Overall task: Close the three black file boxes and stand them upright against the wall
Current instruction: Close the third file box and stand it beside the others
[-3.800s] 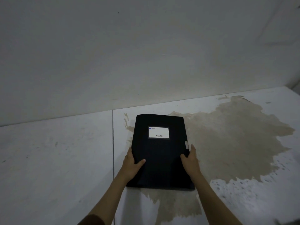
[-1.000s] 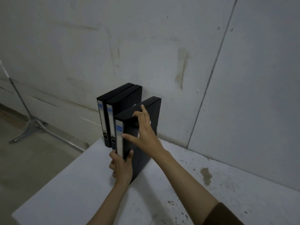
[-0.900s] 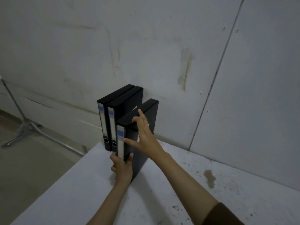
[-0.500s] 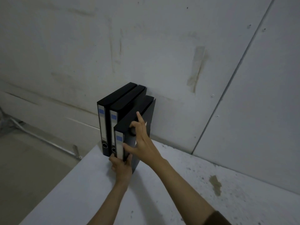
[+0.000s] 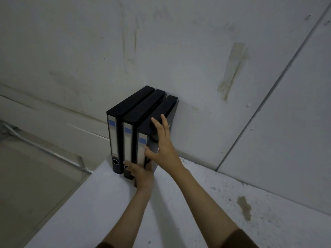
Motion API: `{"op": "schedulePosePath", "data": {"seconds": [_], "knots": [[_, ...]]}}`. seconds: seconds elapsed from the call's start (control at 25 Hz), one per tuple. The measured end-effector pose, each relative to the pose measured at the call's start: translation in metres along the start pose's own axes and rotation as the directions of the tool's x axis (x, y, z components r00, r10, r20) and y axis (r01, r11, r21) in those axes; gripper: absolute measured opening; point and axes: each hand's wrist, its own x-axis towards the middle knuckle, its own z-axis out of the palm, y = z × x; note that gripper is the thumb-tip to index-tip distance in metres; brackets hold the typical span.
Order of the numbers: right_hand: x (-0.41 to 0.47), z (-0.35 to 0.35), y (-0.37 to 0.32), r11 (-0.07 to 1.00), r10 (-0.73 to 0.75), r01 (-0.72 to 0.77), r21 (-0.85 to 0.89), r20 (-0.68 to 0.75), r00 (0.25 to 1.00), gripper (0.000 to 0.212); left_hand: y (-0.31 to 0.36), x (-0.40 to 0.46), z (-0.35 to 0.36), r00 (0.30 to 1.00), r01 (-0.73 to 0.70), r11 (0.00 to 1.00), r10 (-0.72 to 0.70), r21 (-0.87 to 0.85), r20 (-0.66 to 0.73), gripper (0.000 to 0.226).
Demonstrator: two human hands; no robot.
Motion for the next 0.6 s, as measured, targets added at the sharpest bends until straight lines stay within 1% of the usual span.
{"op": "schedulePosePath", "data": {"seconds": [0.08, 0.32, 0.52, 0.6], "knots": [[0.007, -0.002, 0.002, 1.000, 0.001, -0.001, -0.009, -0.004, 1.000, 0.080, 0.003, 0.004, 0.007, 0.999, 0.048, 0.998, -0.048, -0.031, 0.005, 0.082], [0.018, -0.006, 0.003, 0.999, 0.008, -0.007, -0.031, 0.045, 0.999, 0.082, 0.005, 0.007, 0.013, 1.000, 0.024, 1.000, -0.024, -0.001, 0.014, 0.078], [0.011, -0.006, -0.004, 0.999, 0.046, -0.046, -0.013, 0.046, 0.998, 0.086, 0.001, 0.005, 0.008, 0.999, -0.013, 0.995, 0.016, -0.098, 0.029, 0.078], [0.006, -0.005, -0.007, 0.998, 0.054, -0.055, 0.027, 0.024, 0.998, 0.087, 0.006, 0.001, 0.005, 1.000, -0.009, 0.993, 0.012, -0.117, 0.024, 0.076]]}}
